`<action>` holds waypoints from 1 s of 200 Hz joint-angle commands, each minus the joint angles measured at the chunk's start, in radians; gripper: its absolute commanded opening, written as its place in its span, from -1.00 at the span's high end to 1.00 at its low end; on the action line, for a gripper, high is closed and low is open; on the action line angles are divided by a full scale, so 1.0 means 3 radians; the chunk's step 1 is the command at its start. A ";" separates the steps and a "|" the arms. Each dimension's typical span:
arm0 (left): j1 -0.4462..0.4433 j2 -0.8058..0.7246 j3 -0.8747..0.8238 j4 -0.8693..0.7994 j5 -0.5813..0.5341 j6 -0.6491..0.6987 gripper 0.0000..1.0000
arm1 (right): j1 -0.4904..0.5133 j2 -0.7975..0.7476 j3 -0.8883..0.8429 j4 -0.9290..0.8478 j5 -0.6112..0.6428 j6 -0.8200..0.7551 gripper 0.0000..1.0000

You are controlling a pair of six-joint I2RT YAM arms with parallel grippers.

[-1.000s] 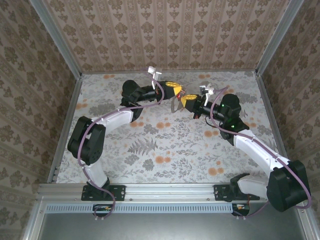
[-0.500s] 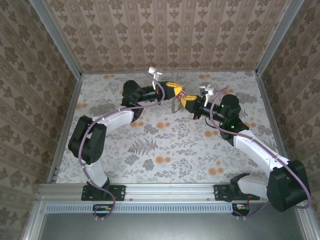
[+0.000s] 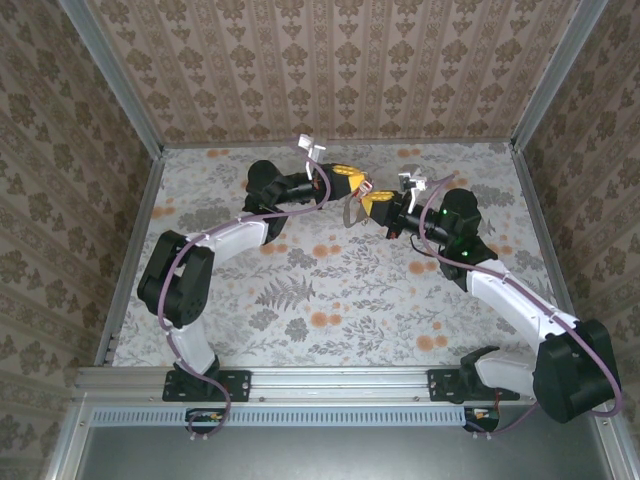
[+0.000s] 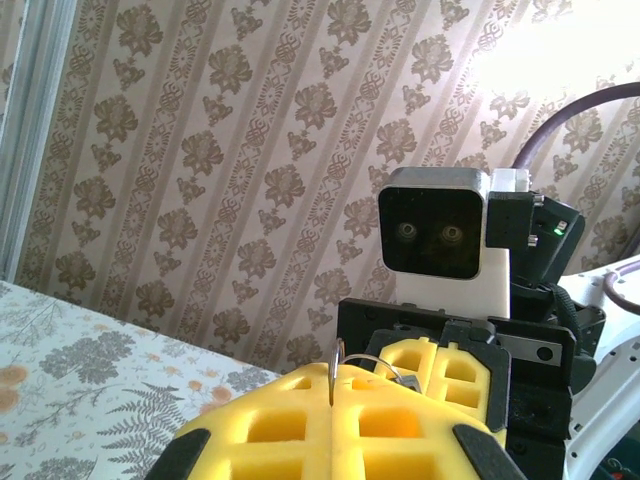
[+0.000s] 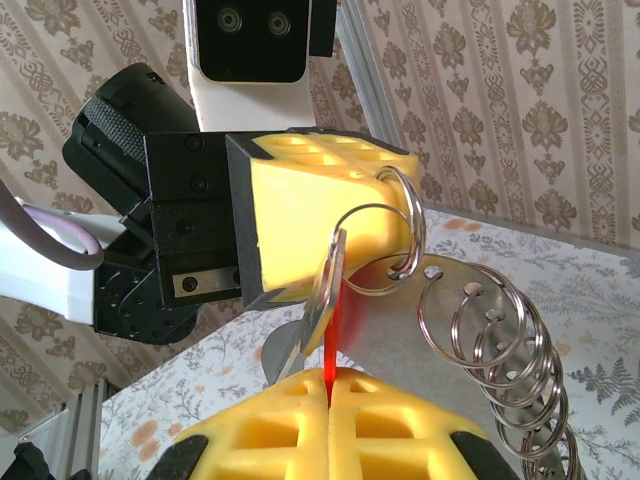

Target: Put the keys on the keyring

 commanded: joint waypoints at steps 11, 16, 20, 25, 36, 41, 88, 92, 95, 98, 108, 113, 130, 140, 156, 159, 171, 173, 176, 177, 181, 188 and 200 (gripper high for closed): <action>-0.0024 -0.0044 0.0066 -0.0158 -0.0094 0.0183 1.00 | 0.0026 -0.0001 -0.0020 0.0074 -0.0017 -0.0023 1.00; -0.0024 -0.0043 0.0075 -0.0171 -0.0100 0.0193 1.00 | 0.0027 0.0000 -0.0021 0.0074 -0.0017 -0.0025 1.00; -0.0024 -0.0044 0.0074 -0.0191 -0.0105 0.0202 1.00 | 0.0025 -0.0003 -0.0021 0.0072 -0.0016 -0.0023 1.00; -0.0024 -0.0044 0.0074 -0.0205 -0.0110 0.0211 1.00 | 0.0025 -0.0002 -0.0021 0.0069 -0.0016 -0.0024 1.00; -0.0024 -0.0053 0.0073 -0.0250 -0.0119 0.0241 1.00 | 0.0028 -0.0003 -0.0026 0.0069 -0.0016 -0.0028 1.00; -0.0024 -0.0059 0.0074 -0.0274 -0.0125 0.0260 1.00 | 0.0025 -0.0008 -0.0026 0.0069 -0.0016 -0.0023 1.00; -0.0038 -0.0150 0.0065 -0.0528 -0.0149 0.0463 1.00 | 0.0025 -0.0005 -0.0036 0.0060 -0.0012 -0.0030 1.00; -0.0039 -0.0160 0.0062 -0.0556 -0.0156 0.0483 1.00 | 0.0024 -0.0005 -0.0036 0.0059 -0.0009 -0.0029 1.00; -0.0039 -0.0166 0.0063 -0.0568 -0.0157 0.0497 1.00 | 0.0027 -0.0006 -0.0036 0.0055 -0.0011 -0.0032 1.00; -0.0039 -0.0171 0.0064 -0.0582 -0.0157 0.0509 1.00 | 0.0025 -0.0003 -0.0036 0.0050 -0.0008 -0.0033 1.00; -0.0039 -0.0190 0.0058 -0.0611 -0.0166 0.0536 1.00 | 0.0024 0.0000 -0.0036 0.0027 -0.0001 -0.0045 1.00; -0.0039 -0.0197 0.0057 -0.0624 -0.0170 0.0546 1.00 | 0.0024 0.0005 -0.0044 0.0014 0.0004 -0.0048 1.00; -0.0039 -0.0218 0.0065 -0.0667 -0.0177 0.0572 1.00 | 0.0025 0.0019 -0.0060 -0.0007 0.0009 -0.0065 1.00; -0.0039 -0.0227 0.0070 -0.0691 -0.0176 0.0589 1.00 | 0.0025 0.0033 -0.0072 -0.0010 0.0013 -0.0064 1.00; -0.0039 -0.0239 0.0072 -0.0723 -0.0173 0.0612 1.00 | 0.0027 0.0056 -0.0085 -0.0011 0.0006 -0.0066 1.00; -0.0039 -0.0243 0.0073 -0.0732 -0.0173 0.0618 1.00 | 0.0025 0.0060 -0.0087 -0.0012 0.0004 -0.0067 1.00; -0.0039 -0.0253 0.0074 -0.0762 -0.0176 0.0640 1.00 | 0.0032 0.0071 -0.0092 -0.0022 -0.0003 -0.0069 1.00; -0.0039 -0.0254 0.0075 -0.0769 -0.0174 0.0645 1.00 | 0.0030 0.0071 -0.0092 -0.0025 0.0001 -0.0070 1.00; -0.0039 -0.0254 0.0074 -0.0777 -0.0177 0.0653 1.00 | 0.0035 0.0075 -0.0092 -0.0032 -0.0001 -0.0074 1.00; -0.0039 -0.0254 0.0072 -0.0779 -0.0177 0.0655 1.00 | 0.0037 0.0076 -0.0092 -0.0032 -0.0003 -0.0077 1.00; -0.0036 -0.0258 0.0075 -0.0787 -0.0177 0.0657 1.00 | 0.0035 0.0080 -0.0088 -0.0044 -0.0002 -0.0079 1.00; -0.0039 -0.0259 0.0078 -0.0794 -0.0176 0.0662 1.00 | 0.0040 0.0087 -0.0087 -0.0065 -0.0001 -0.0088 1.00; -0.0039 -0.0254 0.0093 -0.0799 -0.0182 0.0662 1.00 | 0.0052 0.0097 -0.0086 -0.0096 -0.0009 -0.0105 1.00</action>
